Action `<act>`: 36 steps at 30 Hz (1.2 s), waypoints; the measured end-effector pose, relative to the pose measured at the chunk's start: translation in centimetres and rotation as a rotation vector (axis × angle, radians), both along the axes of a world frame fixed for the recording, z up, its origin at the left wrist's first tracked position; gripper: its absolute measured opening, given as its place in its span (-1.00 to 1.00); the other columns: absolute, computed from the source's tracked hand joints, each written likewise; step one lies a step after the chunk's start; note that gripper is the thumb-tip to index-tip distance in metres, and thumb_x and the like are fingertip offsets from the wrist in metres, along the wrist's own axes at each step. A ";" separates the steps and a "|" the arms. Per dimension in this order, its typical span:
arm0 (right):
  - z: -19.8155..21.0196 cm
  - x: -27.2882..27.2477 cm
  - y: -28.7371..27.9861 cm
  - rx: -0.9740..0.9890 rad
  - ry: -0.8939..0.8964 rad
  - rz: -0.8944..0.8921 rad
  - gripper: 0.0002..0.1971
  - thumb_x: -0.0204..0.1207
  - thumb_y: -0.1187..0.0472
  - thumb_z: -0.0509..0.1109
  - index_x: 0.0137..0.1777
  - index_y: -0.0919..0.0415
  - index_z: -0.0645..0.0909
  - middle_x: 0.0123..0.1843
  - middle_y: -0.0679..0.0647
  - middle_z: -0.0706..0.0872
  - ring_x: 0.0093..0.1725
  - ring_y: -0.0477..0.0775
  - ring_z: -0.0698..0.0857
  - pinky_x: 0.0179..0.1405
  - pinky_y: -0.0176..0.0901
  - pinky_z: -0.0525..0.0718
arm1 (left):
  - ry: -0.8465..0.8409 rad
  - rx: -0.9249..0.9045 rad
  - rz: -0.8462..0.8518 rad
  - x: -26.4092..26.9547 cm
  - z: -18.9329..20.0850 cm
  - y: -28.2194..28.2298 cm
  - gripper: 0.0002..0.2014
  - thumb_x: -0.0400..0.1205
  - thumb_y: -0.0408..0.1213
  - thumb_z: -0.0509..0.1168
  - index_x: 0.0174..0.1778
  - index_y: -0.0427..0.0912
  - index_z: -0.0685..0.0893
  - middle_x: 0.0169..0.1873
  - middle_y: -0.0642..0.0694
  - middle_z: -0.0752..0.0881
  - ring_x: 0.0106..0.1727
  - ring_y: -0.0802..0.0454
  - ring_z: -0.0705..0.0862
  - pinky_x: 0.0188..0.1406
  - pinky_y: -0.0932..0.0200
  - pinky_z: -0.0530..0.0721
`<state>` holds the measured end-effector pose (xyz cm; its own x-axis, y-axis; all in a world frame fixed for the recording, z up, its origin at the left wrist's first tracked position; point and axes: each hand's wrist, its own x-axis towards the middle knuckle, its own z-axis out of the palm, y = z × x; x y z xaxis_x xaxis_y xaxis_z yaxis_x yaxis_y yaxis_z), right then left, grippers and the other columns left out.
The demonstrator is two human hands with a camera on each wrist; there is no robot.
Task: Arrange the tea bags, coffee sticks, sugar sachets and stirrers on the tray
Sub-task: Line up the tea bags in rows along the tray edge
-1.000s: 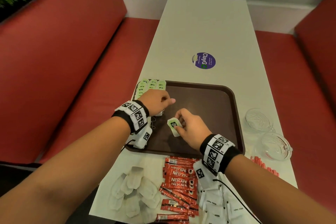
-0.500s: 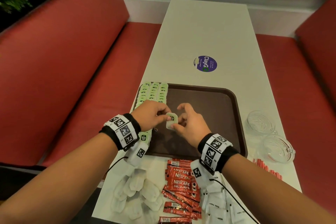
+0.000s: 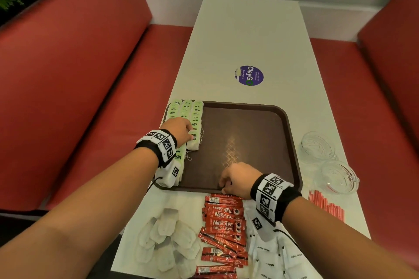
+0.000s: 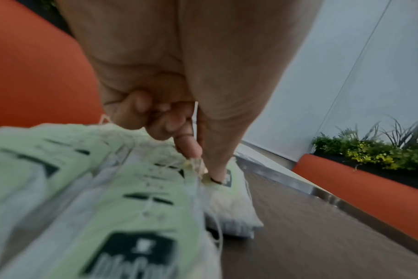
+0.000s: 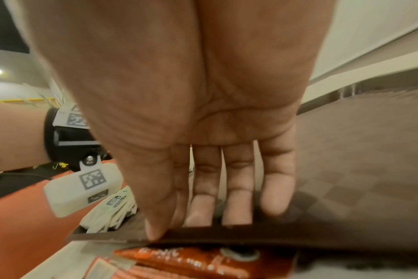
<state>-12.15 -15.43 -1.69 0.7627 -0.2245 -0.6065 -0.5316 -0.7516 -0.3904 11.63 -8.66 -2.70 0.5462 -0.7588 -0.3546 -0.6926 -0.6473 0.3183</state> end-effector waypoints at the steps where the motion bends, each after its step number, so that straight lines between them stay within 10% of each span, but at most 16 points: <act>1: 0.0 0.0 0.1 -0.005 0.002 0.005 -0.84 0.58 0.08 0.48 0.11 0.01 0.79 0.07 -0.04 0.81 0.06 0.02 0.74 0.13 -0.08 0.72 | -0.029 0.004 0.011 -0.1 -0.1 -0.2 -0.72 0.59 -0.10 0.46 0.20 -0.02 0.67 0.04 -0.01 0.73 0.07 -0.03 0.68 0.03 0.09 0.65; 5: 0.1 0.1 0.3 -0.023 0.024 0.026 -0.84 0.61 0.11 0.44 0.10 0.02 0.82 0.10 -0.02 0.81 0.09 0.07 0.75 0.19 -0.01 0.74 | -0.094 0.006 0.034 -1.4 -0.2 -1.1 -0.71 0.61 0.02 0.35 0.13 -0.04 0.52 -0.16 -0.01 0.65 -0.12 -0.05 0.66 -0.23 0.08 0.54; 17: 0.6 -0.2 1.6 -0.116 -0.034 0.054 -0.77 0.65 0.01 0.34 0.14 0.07 0.74 0.05 0.00 0.79 0.05 0.09 0.73 0.08 -0.07 0.71 | -0.122 0.014 -0.023 -2.8 1.4 0.1 -0.63 0.61 0.19 0.30 0.08 -0.04 0.53 -0.16 -0.01 0.67 -0.10 -0.04 0.66 -0.18 0.06 0.61; 27: 1.3 1.3 7.5 -0.043 -0.264 0.373 -0.76 0.56 0.04 0.46 0.20 0.00 0.77 0.17 -0.01 0.70 0.19 0.07 0.55 0.20 0.01 0.58 | 0.103 -0.027 -0.362 -5.2 4.2 12.6 -0.96 0.59 -0.09 0.41 -0.10 0.10 0.76 -0.21 0.18 0.73 -0.16 0.26 0.64 -0.09 0.20 0.63; 36: -0.7 1.7 12.0 -0.101 -0.128 0.643 -0.62 0.42 -0.06 0.60 0.25 -0.11 0.74 0.30 -0.10 0.61 0.24 0.09 0.47 0.20 0.11 0.56 | 0.124 0.118 -0.458 -8.2 0.3 19.8 -0.57 0.44 0.16 0.52 0.14 0.07 0.67 -0.01 0.18 0.56 -0.05 0.19 0.54 -0.08 0.21 0.54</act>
<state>-10.45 -3.44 -2.36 0.8283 0.2488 -0.5020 0.0811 -0.9398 -0.3320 3.46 11.18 -2.38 0.1142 -0.8618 -0.4942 -0.8761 -0.3219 0.3590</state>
